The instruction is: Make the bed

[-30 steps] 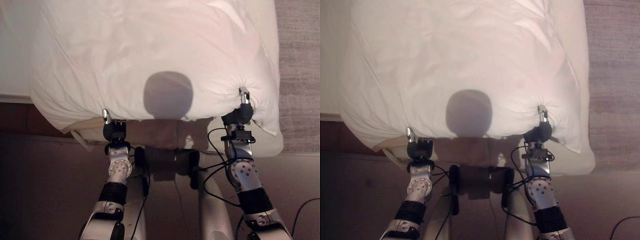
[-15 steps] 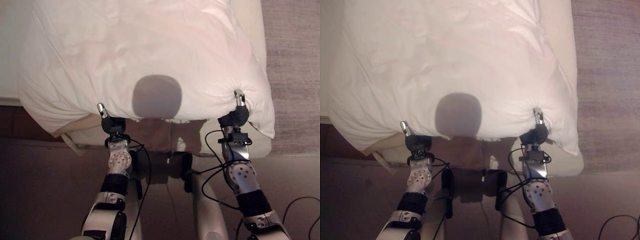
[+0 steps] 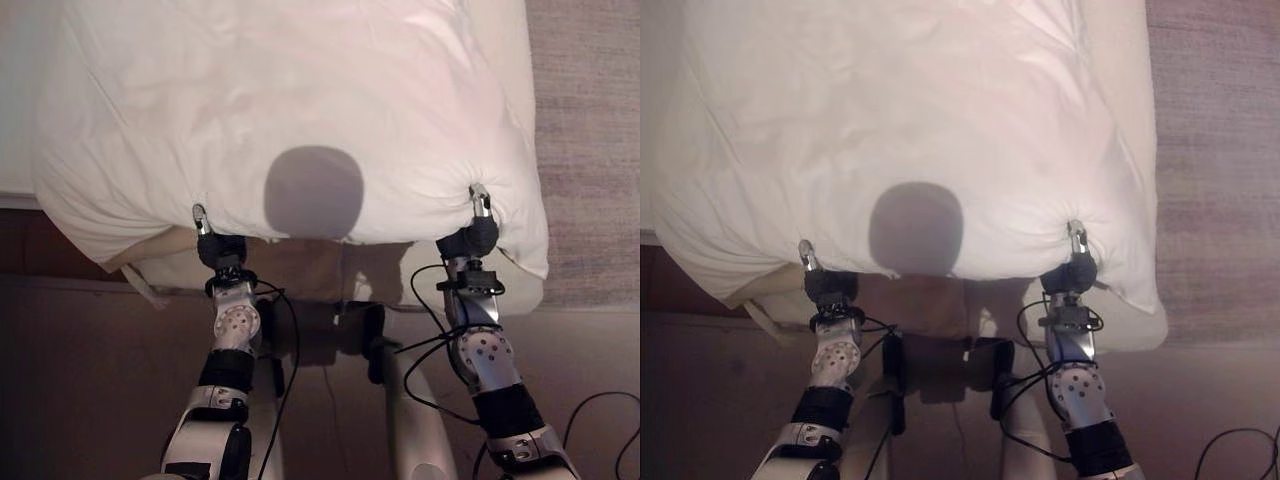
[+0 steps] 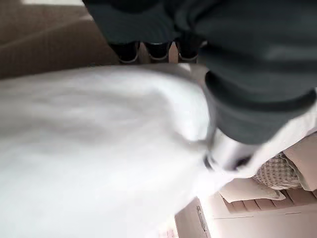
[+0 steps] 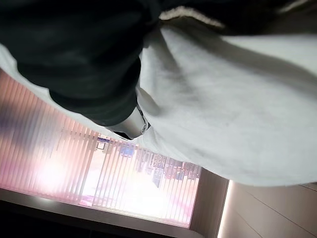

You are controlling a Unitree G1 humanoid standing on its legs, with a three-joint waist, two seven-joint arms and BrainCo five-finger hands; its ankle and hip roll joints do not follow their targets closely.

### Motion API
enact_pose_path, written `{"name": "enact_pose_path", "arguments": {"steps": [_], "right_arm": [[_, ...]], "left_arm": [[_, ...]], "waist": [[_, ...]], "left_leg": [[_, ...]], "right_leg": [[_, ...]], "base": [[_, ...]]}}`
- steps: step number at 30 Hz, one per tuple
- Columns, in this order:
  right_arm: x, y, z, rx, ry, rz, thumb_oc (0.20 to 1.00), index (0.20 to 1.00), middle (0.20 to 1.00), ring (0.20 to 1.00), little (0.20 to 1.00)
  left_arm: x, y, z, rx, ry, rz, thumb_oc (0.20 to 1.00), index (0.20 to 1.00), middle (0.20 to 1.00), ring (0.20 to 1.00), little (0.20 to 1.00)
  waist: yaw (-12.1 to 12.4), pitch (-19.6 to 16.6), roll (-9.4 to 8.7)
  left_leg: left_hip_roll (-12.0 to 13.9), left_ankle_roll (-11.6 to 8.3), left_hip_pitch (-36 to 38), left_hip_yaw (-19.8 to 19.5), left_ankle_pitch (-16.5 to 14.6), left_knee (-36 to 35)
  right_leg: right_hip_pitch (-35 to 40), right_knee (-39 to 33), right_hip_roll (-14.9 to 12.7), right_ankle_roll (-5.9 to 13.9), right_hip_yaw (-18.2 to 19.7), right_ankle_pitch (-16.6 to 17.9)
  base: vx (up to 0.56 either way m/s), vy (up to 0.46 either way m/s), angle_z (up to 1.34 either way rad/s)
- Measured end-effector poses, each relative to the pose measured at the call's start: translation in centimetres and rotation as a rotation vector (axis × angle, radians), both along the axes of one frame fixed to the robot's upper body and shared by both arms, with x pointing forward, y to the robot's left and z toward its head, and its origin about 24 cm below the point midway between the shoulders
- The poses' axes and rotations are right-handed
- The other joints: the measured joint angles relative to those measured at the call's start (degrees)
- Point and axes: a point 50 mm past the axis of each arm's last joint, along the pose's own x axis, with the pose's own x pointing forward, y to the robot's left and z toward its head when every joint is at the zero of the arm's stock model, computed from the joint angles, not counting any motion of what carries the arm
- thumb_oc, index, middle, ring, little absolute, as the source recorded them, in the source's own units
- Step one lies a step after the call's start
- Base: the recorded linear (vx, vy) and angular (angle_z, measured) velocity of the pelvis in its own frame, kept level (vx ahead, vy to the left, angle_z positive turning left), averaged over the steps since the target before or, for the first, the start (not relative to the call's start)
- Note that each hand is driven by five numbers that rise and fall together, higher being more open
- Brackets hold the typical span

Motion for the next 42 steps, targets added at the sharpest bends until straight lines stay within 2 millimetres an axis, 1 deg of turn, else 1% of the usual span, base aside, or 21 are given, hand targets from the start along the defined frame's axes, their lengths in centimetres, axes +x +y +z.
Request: {"name": "enact_pose_path", "arguments": {"steps": [6, 9, 13, 15, 18, 22, 23, 24, 28, 31, 32, 33, 34, 35, 36, 37, 38, 39, 40, 41, 42], "right_arm": [[-0.2, 0.6, -0.7, -0.011, 0.025, 0.025, 0.200, 0.200, 0.200, 0.200, 0.200], [-0.3, 0.8, -1.3, -0.024, 0.062, 0.031, 0.200, 0.200, 0.200, 0.200, 0.200], [-0.4, 0.4, -3.1, -0.078, 0.143, -0.006, 0.200, 0.200, 0.200, 0.200, 0.200], [-0.6, -0.1, -5.1, -0.095, 0.232, -0.032, 0.200, 0.200, 0.200, 0.200, 0.200], [-1.1, -0.8, -8.3, -0.142, 0.378, -0.058, 0.200, 0.200, 0.200, 0.200, 0.200], [-1.6, -2.0, -10.9, -0.165, 0.491, -0.083, 0.200, 0.200, 0.200, 0.200, 0.200], [-1.6, -2.3, -11.6, -0.173, 0.521, -0.091, 0.200, 0.200, 0.200, 0.200, 0.200], [-1.8, -2.7, -12.9, -0.178, 0.582, -0.098, 0.200, 0.200, 0.200, 0.200, 0.200], [-2.0, -2.9, -13.9, -0.196, 0.640, -0.107, 0.200, 0.200, 0.200, 0.200, 0.200], [-2.1, -4.6, -15.4, -0.160, 0.722, -0.179, 0.200, 0.200, 0.200, 0.200, 0.200], [-2.2, -5.0, -15.5, -0.147, 0.737, -0.197, 0.200, 0.200, 0.200, 0.200, 0.200], [-2.3, -5.5, -15.9, -0.135, 0.759, -0.220, 0.200, 0.200, 0.200, 0.200, 0.200], [-2.7, -6.0, -16.3, -0.133, 0.776, -0.238, 0.200, 0.200, 0.200, 0.200, 0.200], [-2.5, -6.1, -16.1, -0.130, 0.778, -0.249, 0.200, 0.200, 0.200, 0.200, 0.200], [-2.7, -5.9, -16.5, -0.123, 0.796, -0.249, 0.200, 0.200, 0.200, 0.200, 0.200], [-2.5, -5.5, -16.5, -0.119, 0.796, -0.240, 0.200, 0.200, 0.200, 0.200, 0.200], [-2.3, -5.0, -16.6, -0.121, 0.804, -0.229, 0.200, 0.200, 0.200, 0.200, 0.200], [-2.4, -4.8, -16.8, -0.125, 0.809, -0.222, 0.200, 0.200, 0.200, 0.200, 0.200], [-3.2, -4.8, -17.5, -0.133, 0.832, -0.214, 0.200, 0.200, 0.200, 0.200, 0.200], [-3.3, -4.6, -17.7, -0.134, 0.840, -0.208, 0.200, 0.200, 0.200, 0.200, 0.200], [-3.4, -4.1, -17.8, -0.132, 0.843, -0.189, 0.200, 0.200, 0.200, 0.200, 0.200]], "left_arm": [[0.0, 0.9, 0.1, 0.032, 0.035, 0.016, 0.200, 0.200, 0.200, 0.200, 0.200], [-0.5, 1.7, -0.7, 0.074, 0.084, 0.038, 0.200, 0.200, 0.200, 0.200, 0.200], [-1.6, 1.9, -2.6, 0.102, 0.159, 0.046, 0.200, 0.200, 0.200, 0.200, 0.200], [-2.5, 1.9, -4.3, 0.124, 0.234, 0.042, 0.200, 0.200, 0.200, 0.200, 0.200], [-4.0, 1.9, -6.6, 0.134, 0.335, 0.039, 0.200, 0.200, 0.200, 0.200, 0.200], [-4.6, 0.9, -7.8, 0.084, 0.383, 0.031, 0.200, 0.200, 0.200, 0.200, 0.200], [-4.6, 0.7, -7.9, 0.080, 0.391, 0.028, 0.200, 0.200, 0.200, 0.200, 0.200], [-4.7, 0.4, -8.0, 0.094, 0.408, 0.022, 0.200, 0.200, 0.200, 0.200, 0.200], [-4.8, 0.6, -8.1, 0.122, 0.431, 0.020, 0.200, 0.200, 0.200, 0.200, 0.200], [-4.9, -1.1, -8.9, 0.194, 0.466, -0.052, 0.200, 0.200, 0.200, 0.200, 0.200], [-4.8, -1.8, -9.1, 0.198, 0.470, -0.076, 0.200, 0.200, 0.200, 0.200, 0.200], [-5.0, -2.4, -9.6, 0.226, 0.490, -0.112, 0.200, 0.200, 0.200, 0.200, 0.200], [-4.9, -2.8, -9.6, 0.229, 0.491, -0.127, 0.200, 0.200, 0.200, 0.200, 0.200], [-5.1, -3.4, -9.9, 0.217, 0.493, -0.142, 0.200, 0.200, 0.200, 0.200, 0.200], [-5.2, -3.5, -9.9, 0.227, 0.490, -0.147, 0.200, 0.200, 0.200, 0.200, 0.200], [-5.4, -3.1, -10.1, 0.236, 0.497, -0.136, 0.200, 0.200, 0.200, 0.200, 0.200], [-5.4, -3.0, -10.3, 0.245, 0.507, -0.141, 0.200, 0.200, 0.200, 0.200, 0.200], [-5.6, -2.9, -10.6, 0.246, 0.517, -0.139, 0.200, 0.200, 0.200, 0.200, 0.200], [-5.8, -2.8, -11.0, 0.246, 0.534, -0.143, 0.200, 0.200, 0.200, 0.200, 0.200], [-6.0, -2.5, -10.9, 0.259, 0.531, -0.138, 0.200, 0.200, 0.200, 0.200, 0.200], [-6.4, -1.8, -10.9, 0.284, 0.529, -0.118, 0.200, 0.200, 0.200, 0.200, 0.200]], "waist": [[0.1, 0.0, 0.00], [0.5, 0.0, 0.02], [1.4, -0.3, 0.65], [1.7, -0.8, 1.73], [2.1, -2.0, 3.86], [3.4, -3.2, 4.74], [3.5, -3.6, 4.57], [3.9, -4.8, 4.23], [4.3, -6.6, 2.79], [4.4, -7.7, 2.93], [4.0, -7.7, 2.49], [3.0, -8.1, 1.80], [2.4, -8.3, 1.47], [2.6, -8.4, 1.82], [1.9, -8.4, 1.37], [2.8, -8.5, 1.52], [3.3, -8.5, 1.62], [3.1, -8.5, 1.64], [3.1, -8.7, 1.88], [3.3, -8.8, 2.05], [3.2, -8.7, 1.94]], "left_leg": [[0.0, 0.03, 1.8, 0.2, 0.0, -0.3], [-0.1, 0.32, 5.0, 2.1, -0.2, -1.4], [-0.1, 0.15, 9.2, 3.2, 0.1, -4.0], [0.0, -0.33, 12.1, 2.7, 1.2, -6.7], [0.8, -0.94, 15.3, 0.5, 1.7, -8.3], [0.8, -0.91, 17.9, -5.1, 1.8, -8.3], [1.1, -2.33, 18.2, -7.1, 2.8, -8.8], [1.6, -1.57, 19.0, -8.8, 3.4, -10.1], [4.8, 0.40, 18.9, -10.9, 2.0, -11.3], [5.9, -0.06, 19.3, -10.3, 0.5, -11.8], [5.1, -1.18, 18.0, -7.0, -0.4, -10.8], [1.8, -0.54, 16.4, -4.8, -0.2, -7.9], [0.2, -0.68, 16.0, -3.5, -0.2, -6.8], [-1.5, 1.49, 15.6, -0.2, -1.5, -5.5], [-3.8, 2.08, 15.5, 1.7, -2.8, -3.7], [-3.6, 2.93, 15.2, 3.1, -4.0, -2.7], [-5.1, 5.56, 14.6, 4.3, -7.1, -0.2], [-5.9, 6.50, 15.2, 4.9, -7.0, -0.6], [-6.6, 7.69, 17.1, 4.8, -5.9, -3.4], [-6.5, 8.44, 17.4, 4.7, -5.5, -4.4], [-6.6, 8.85, 18.5, 4.4, -3.4, -7.5]], "right_leg": [[1.4, -0.1, 0.0, 0.00, 0.3, 0.0], [3.0, -0.3, 0.0, 0.04, 2.1, 0.0], [5.3, -0.4, 0.2, 0.63, 3.1, -0.4], [7.5, -0.7, 0.3, 0.91, 2.4, -1.2], [10.2, 0.8, 1.2, 0.35, 1.1, -3.6], [12.1, 3.9, 1.6, -0.51, 0.8, -6.8], [12.5, 4.4, 1.6, -1.62, 1.0, -7.5], [12.9, 4.3, 1.6, -2.09, 0.8, -7.5], [13.2, 4.5, 2.4, -2.50, 0.4, -7.2], [13.0, 4.5, 2.6, -2.33, 1.5, -7.5], [12.9, 3.6, 1.0, -1.07, 1.7, -6.7], [13.3, 0.3, -1.7, 0.33, 2.6, -4.4], [13.8, -1.5, -3.0, 1.27, 3.7, -3.5], [15.3, -5.2, -5.6, 2.28, 4.0, -0.9], [15.9, -9.2, -6.4, 1.14, 4.2, 2.9], [16.4, -11.3, -7.2, -0.21, 3.0, 4.9], [16.8, -14.8, -7.2, -3.26, 2.7, 10.9], [16.9, -14.4, -7.3, -3.17, 3.0, 11.4], [16.8, -13.1, -5.1, 0.01, 4.3, 8.6], [16.5, -12.4, -3.0, 0.06, 3.7, 7.1], [15.1, -8.7, 2.2, 0.27, 3.9, 3.3]], "base": [[0.02, -0.004, -0.02], [0.07, -0.044, -0.22], [0.08, -0.141, -0.11], [0.06, -0.215, 0.13], [0.03, -0.153, 0.20], [0.05, -0.016, 0.09], [0.05, 0.093, 0.15], [0.06, 0.193, 0.14], [0.03, 0.410, 0.02], [-0.02, 0.603, 0.14], [-0.03, 0.928, 0.20], [-0.02, 0.751, 0.19], [0.00, 0.769, 0.07], [0.04, 0.505, -0.30], [0.06, 0.744, -0.50], [0.08, 0.752, -1.08], [0.05, 0.525, -0.93], [0.09, 0.516, -0.84], [0.05, 0.233, -0.31], [0.09, 0.378, -0.33], [0.04, 0.141, -0.18]]}}
